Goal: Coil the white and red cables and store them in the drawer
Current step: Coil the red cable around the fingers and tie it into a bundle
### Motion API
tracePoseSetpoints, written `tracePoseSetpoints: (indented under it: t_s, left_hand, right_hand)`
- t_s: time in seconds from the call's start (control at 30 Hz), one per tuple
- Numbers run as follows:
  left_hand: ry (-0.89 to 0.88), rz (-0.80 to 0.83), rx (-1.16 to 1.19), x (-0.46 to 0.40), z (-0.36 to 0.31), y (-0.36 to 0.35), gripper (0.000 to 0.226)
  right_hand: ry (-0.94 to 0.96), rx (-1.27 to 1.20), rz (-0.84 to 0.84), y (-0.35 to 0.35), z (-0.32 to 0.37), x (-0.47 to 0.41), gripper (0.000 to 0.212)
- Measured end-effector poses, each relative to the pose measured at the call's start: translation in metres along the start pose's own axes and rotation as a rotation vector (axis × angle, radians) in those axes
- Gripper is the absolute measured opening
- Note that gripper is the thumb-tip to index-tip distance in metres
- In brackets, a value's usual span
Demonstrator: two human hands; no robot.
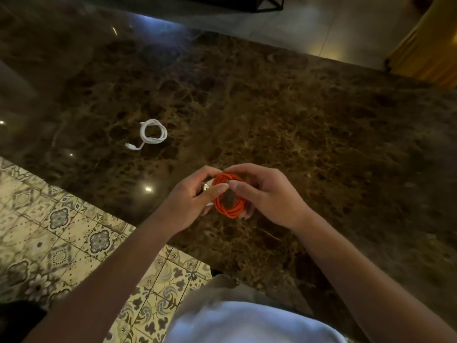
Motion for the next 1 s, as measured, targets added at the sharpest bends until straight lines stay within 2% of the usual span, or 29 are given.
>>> tracePoseSetpoints:
  t_s: [0.07,0.2,0.3,0.43,0.57,0.7,0.8,1.0]
  left_hand:
    - [0.052,-0.048,-0.048,-0.003,0.018,0.026,0.014]
    - [0.071,-0.178,-0.304,-0.014,0.047,0.080,0.017]
    - [0.018,-0.288,-0.472,-0.025,0.054,0.110,0.017]
    - [-0.072,-0.434,-0.642,-0.043,0.050,0.133,0.032]
    - [-0.091,-0.490,-0.657,-0.062,0.054,0.140,0.040]
    - [-0.144,-0.476,-0.908,-0.068,0.053,0.137,0.053]
    - [-0.146,-0.494,-0.910,-0.066,0.055,0.142,0.055]
    - [-0.046,-0.508,-0.779,-0.060,0.064,0.148,0.063]
  right_hand:
    - [0.019,0.105,-0.010,-0.019,0.004,-0.018,0.028]
    - [0.022,0.218,0.001,-0.059,-0.001,-0.057,0.025]
    - [0.011,0.238,-0.024,-0.080,-0.005,-0.085,0.024]
    - [-0.040,0.272,-0.103,-0.088,-0.007,-0.115,0.023]
    - [-0.109,0.273,-0.196,-0.078,-0.014,-0.136,0.029]
    - [-0.017,0.461,-0.327,-0.073,-0.009,-0.141,0.031]
    - [0.087,0.625,-0.413,-0.073,-0.003,-0.142,0.030]
    - [0.110,0.595,-0.379,-0.071,-0.003,-0.144,0.023]
Point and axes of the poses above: each hand's wrist, its own x-axis away from the middle knuckle, its own y-axis out of the back of the hand, z = x × y, the point moved 10 cm from there along -x, towards the middle knuckle, and after that the axes turned 7 degrees about -z, right-handed, at the moved point
